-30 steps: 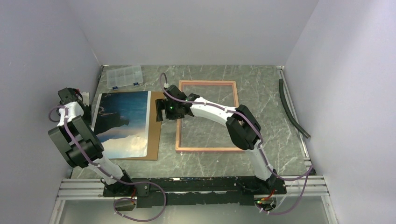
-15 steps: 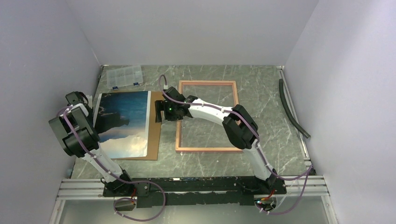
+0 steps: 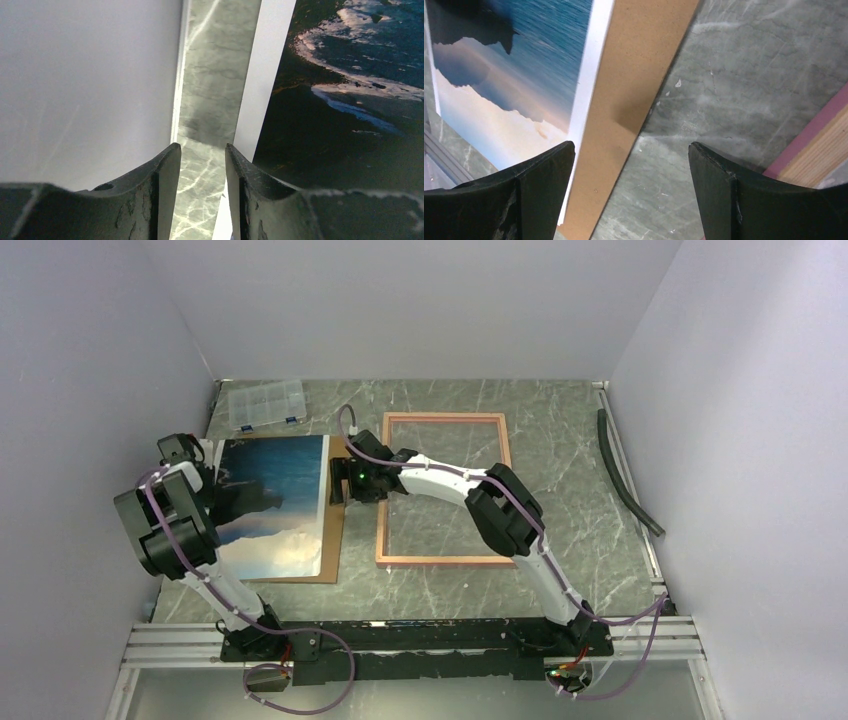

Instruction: Put the photo into the frame

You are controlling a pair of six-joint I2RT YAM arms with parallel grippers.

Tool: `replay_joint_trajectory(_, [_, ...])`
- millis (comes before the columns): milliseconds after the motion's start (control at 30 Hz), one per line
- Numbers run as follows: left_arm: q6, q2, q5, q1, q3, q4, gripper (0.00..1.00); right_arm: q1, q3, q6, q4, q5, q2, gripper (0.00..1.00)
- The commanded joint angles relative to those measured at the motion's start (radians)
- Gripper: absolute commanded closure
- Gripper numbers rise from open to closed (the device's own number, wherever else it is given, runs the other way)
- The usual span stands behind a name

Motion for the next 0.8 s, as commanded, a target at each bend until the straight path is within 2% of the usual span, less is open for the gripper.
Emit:
replay_joint_trajectory(0, [-0.058, -0.020, 0.118, -0.028, -0.055, -0.127, 0.55, -0.004, 0.024, 0.019, 0.020, -0.028, 0.040, 0.12])
replay_joint_trajectory(267, [-0.082, -0.066, 0.175, -0.070, -0.069, -0.204, 0.55, -0.002, 0.030, 0.031, 0.034, -0.044, 0.047, 0.12])
replay_joint_trajectory(567, [-0.111, -0.106, 0.163, -0.151, -0.097, -0.220, 0.56, 0.000, 0.011, 0.066, 0.044, -0.085, 0.057, 0.13])
replay_joint_trajectory(767, [-0.105, -0.137, 0.146, -0.160, -0.095, -0.243, 0.56, 0.000, 0.004, 0.053, -0.031, -0.093, 0.021, 0.14])
